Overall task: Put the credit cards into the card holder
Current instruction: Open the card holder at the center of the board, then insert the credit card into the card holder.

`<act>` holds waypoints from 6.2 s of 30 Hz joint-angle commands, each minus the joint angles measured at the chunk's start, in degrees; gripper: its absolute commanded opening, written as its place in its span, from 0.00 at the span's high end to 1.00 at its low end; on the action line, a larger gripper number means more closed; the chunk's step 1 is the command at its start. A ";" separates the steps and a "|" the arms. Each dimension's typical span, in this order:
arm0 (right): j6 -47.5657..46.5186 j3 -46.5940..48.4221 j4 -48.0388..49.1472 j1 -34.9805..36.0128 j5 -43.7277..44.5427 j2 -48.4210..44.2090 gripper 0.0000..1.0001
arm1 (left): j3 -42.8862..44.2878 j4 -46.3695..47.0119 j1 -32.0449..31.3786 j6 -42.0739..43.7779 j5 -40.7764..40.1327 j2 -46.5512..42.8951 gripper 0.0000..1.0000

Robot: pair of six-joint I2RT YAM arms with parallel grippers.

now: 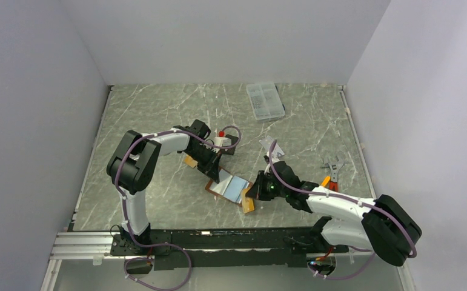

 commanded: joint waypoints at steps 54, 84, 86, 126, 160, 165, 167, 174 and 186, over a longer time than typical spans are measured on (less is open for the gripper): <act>-2.61 17.50 6.77 -0.09 -4.85 17.18 1.00 | 0.79 -2.18 5.75 -0.31 12.84 0.40 0.50; -0.96 13.99 10.33 -0.28 -3.90 18.11 1.00 | 0.83 -0.24 3.93 -1.72 11.59 3.59 0.87; -0.40 12.09 10.22 -0.64 -2.33 16.18 1.00 | -0.32 0.76 4.01 -2.92 12.34 3.01 0.89; 6.93 19.17 -7.02 0.56 22.27 15.39 1.00 | -10.27 32.71 4.28 -36.95 16.25 0.55 1.00; 2.51 28.28 -19.99 -0.21 13.20 20.21 0.73 | -8.82 29.19 4.28 -33.38 15.54 -1.20 1.00; 2.53 27.81 -19.36 -1.15 12.58 19.12 0.87 | -8.65 28.43 4.27 -32.74 15.18 -1.21 1.00; 2.65 27.47 -18.75 -1.36 12.24 19.01 0.92 | -8.48 28.12 4.20 -32.57 15.06 -0.94 1.00; 4.74 22.86 -12.76 -1.43 11.22 18.21 1.00 | -8.34 27.34 4.20 -31.97 14.73 -0.75 1.00; 8.22 14.03 1.03 -1.58 11.35 12.62 1.00 | -7.05 23.39 4.29 -28.20 13.89 -1.61 0.32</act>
